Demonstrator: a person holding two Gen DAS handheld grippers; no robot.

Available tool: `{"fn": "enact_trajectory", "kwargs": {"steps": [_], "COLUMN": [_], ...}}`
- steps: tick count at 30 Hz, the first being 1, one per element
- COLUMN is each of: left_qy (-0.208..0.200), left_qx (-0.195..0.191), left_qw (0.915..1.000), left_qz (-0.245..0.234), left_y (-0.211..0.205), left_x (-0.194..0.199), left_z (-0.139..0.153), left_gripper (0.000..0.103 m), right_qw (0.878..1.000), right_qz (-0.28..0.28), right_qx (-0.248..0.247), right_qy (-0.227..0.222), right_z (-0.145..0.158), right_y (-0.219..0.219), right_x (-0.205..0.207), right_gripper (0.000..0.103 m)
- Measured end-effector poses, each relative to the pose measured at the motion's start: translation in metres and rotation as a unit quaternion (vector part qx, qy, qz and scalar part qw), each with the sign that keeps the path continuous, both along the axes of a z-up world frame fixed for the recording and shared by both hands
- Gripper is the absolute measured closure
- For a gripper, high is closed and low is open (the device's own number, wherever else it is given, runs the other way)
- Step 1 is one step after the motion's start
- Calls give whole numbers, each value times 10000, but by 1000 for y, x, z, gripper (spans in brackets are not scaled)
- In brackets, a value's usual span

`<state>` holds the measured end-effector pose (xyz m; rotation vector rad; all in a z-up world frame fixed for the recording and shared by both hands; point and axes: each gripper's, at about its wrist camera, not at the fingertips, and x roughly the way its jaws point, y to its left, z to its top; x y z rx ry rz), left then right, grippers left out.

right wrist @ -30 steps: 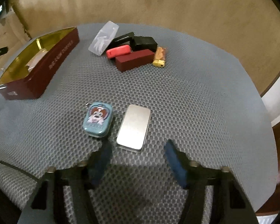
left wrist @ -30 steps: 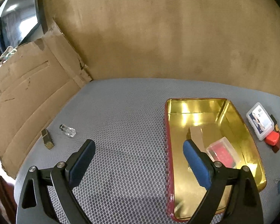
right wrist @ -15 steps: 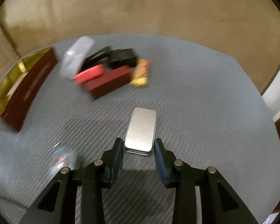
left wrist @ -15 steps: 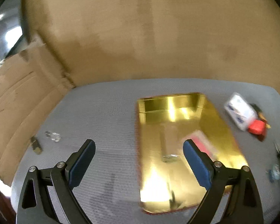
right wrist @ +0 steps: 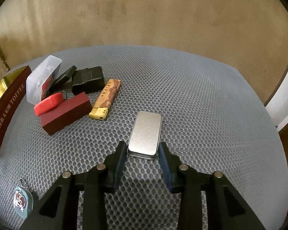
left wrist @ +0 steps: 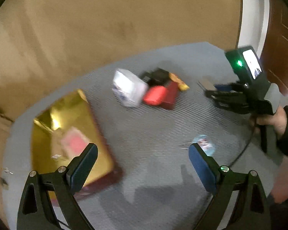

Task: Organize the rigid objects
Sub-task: 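Grasp the blue dog keychain tin with the left tool while right holds the silver tin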

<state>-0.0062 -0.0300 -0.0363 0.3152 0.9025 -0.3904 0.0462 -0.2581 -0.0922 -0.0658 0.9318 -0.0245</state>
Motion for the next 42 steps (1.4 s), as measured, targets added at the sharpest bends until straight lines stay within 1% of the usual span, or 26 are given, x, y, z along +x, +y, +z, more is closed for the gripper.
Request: {"fn": "enact_trajectory", "kwargs": {"steps": [2,4,5,7,9,11,12,13,15,16,18,23,25,26,28,29,30,31,34,36,38,39,40,42], "left_qy": [199,522,763,986,1138,1209,1329,1387,1672,1755,1674,1753,1730,1737,1693,1682,1651,1616,1535,1484,1477,1456,1461,1424], "left_qx": [93,45,-4,33,200,288,378,377,180,206,344,439,349,320,253,254,229,233,301,350,270,205,163,49], "left_qw": [9997,9982,9964,9945,9926,9915,9897,9893,9856,9842,9852,9835,9842,9842,9850,9853,9859,9864,9875,9879,9879,9880,9877,9873], "left_qz": [-141,-297,-378,-345,-371,-390,-371,-265,-167,-58,92,107,133,129,195,183,156,177,187,285,391,475,536,705], "left_y": [-17,-27,-32,-40,-49,-55,-60,-61,-65,-67,-69,-75,-74,-74,-70,-71,-69,-67,-58,-50,-41,-36,-32,-26], "left_x": [1,5,7,8,8,9,11,16,23,25,27,27,27,28,29,31,33,34,42,46,51,53,55,58], "left_z": [-9,-15,-20,-26,-34,-39,-45,-48,-55,-58,-60,-68,-67,-67,-66,-66,-65,-64,-64,-63,-62,-60,-60,-57], "left_gripper": [9,15,15,15,15,15,15,15,15,20,27,28,36,38,55,57,63,64,64,64,64,59,46,31], "right_qw": [10000,9999,9999,9997,9997,9997,9998,9998,9997,9997,9995,9993,9993,9993,9993,9993,9993,9993,9993,9993,9993,9993,9993,9993], "right_qz": [-25,-54,-72,-97,-85,-16,32,79,140,134,98,97,99,101,97,98,98,98,100,97,96,96,95,95], "right_qx": [47,104,135,205,242,231,202,208,217,213,295,359,355,352,353,355,362,364,360,365,366,367,365,363], "right_qy": [7,10,7,16,18,18,17,20,20,18,19,13,12,8,4,4,5,3,3,2,2,2,2,2], "right_z": [-1,-1,-1,-2,-2,-3,-5,-6,-6,-6,-6,-9,-11,-12,-9,-9,-10,-8,-8,-8,-8,-9,-9,-9], "right_y": [-2,-3,-3,-5,-6,-8,-9,-11,-13,-13,-17,-15,-10,-20,-23,-22,-22,-20,-20,-20,-19,-19,-20,-20], "right_x": [4,7,9,15,20,22,25,28,28,29,31,38,41,35,30,30,31,30,29,29,29,29,29,29], "right_gripper": [67,67,66,66,66,66,67,67,69,69,69,67,67,67,67,67,67,67,67,66,66,66,66,66]}}
